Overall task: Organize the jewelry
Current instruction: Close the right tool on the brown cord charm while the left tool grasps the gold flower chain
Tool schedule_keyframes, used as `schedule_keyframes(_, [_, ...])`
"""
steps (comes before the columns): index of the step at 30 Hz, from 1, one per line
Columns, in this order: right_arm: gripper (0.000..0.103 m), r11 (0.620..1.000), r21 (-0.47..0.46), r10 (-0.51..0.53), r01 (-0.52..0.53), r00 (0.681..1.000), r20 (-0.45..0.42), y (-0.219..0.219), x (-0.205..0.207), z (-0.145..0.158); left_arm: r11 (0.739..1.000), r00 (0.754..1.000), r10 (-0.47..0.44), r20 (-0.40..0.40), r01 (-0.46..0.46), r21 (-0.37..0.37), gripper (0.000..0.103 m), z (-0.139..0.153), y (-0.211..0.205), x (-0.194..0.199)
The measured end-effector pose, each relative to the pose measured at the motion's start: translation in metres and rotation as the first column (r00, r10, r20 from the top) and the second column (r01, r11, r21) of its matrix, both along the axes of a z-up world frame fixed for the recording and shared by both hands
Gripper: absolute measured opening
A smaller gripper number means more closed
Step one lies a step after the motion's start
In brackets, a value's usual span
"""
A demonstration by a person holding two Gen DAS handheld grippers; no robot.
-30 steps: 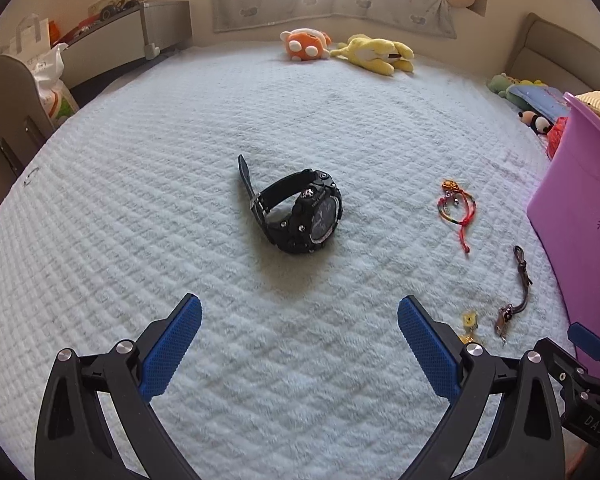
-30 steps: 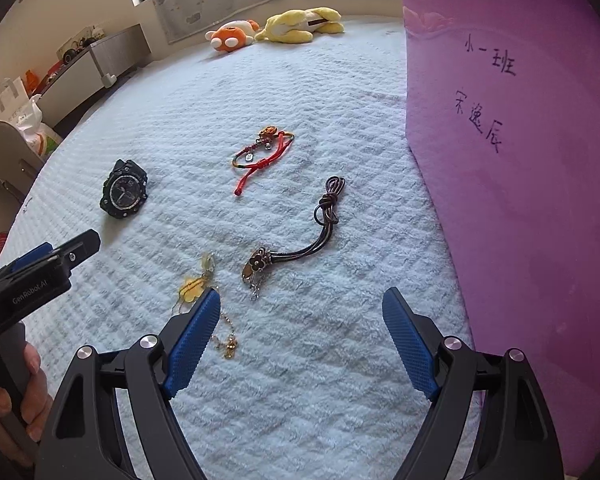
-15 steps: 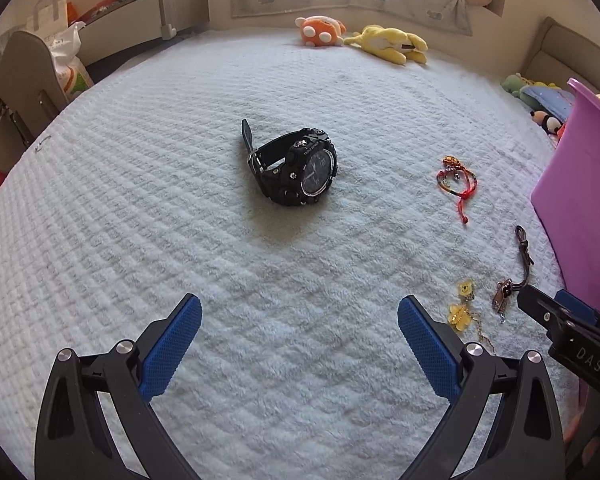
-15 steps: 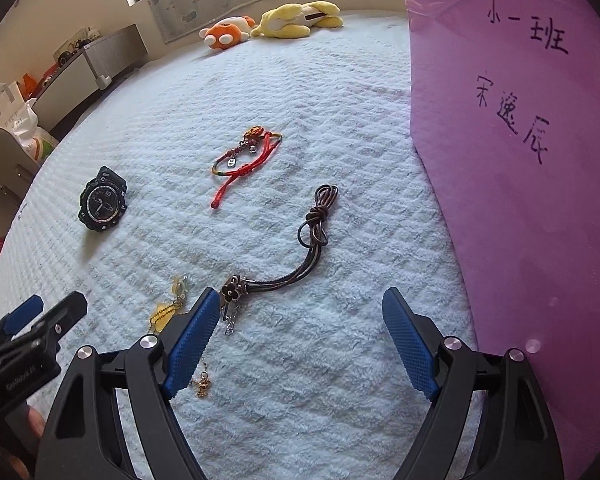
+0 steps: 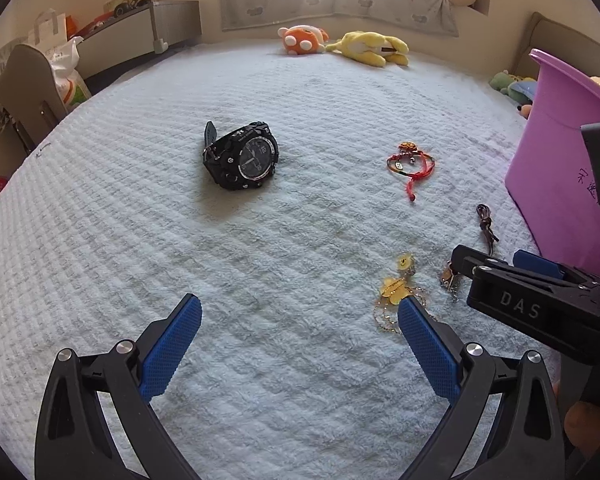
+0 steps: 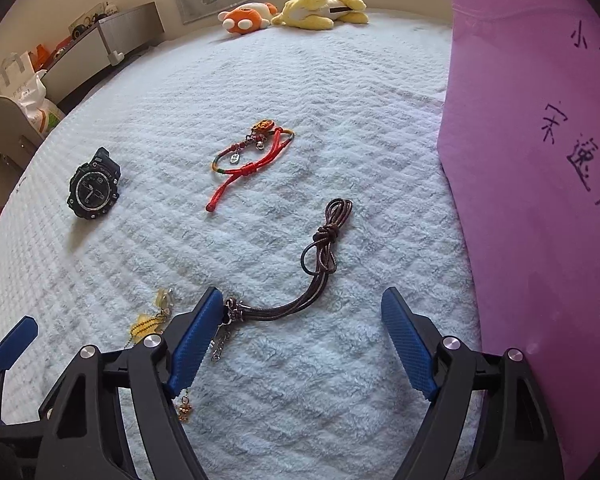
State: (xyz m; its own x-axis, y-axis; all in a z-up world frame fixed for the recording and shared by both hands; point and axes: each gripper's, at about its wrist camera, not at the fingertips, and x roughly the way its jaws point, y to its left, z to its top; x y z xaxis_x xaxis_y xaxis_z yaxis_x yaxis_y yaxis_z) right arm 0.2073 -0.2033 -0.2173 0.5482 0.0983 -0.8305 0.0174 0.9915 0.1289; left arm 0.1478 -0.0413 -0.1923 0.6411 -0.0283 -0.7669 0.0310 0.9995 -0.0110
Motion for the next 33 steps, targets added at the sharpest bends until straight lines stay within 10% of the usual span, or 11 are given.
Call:
schedule_keyframes(6, [0.058, 0.999, 0.018, -0.03, 0.03, 0.999, -0.011, -0.013, 0.004, -0.004, 1.0, 0.999, -0.02, -0.033, 0.02, -0.016, 0.097, -0.01, -0.01, 0.006])
schedule_keyframes(15, [0.058, 1.0, 0.004, -0.03, 0.03, 1.0, -0.006, -0.014, 0.004, -0.009, 0.999, 0.996, -0.045, -0.071, 0.046, 0.012, 0.094, -0.023, -0.026, 0.014])
schedule_keyframes(33, [0.044, 0.998, -0.03, -0.053, 0.053, 0.999, 0.005, -0.014, 0.0, -0.009, 0.997, 0.996, -0.074, -0.058, 0.076, 0.027, 0.046, -0.023, -0.033, 0.007])
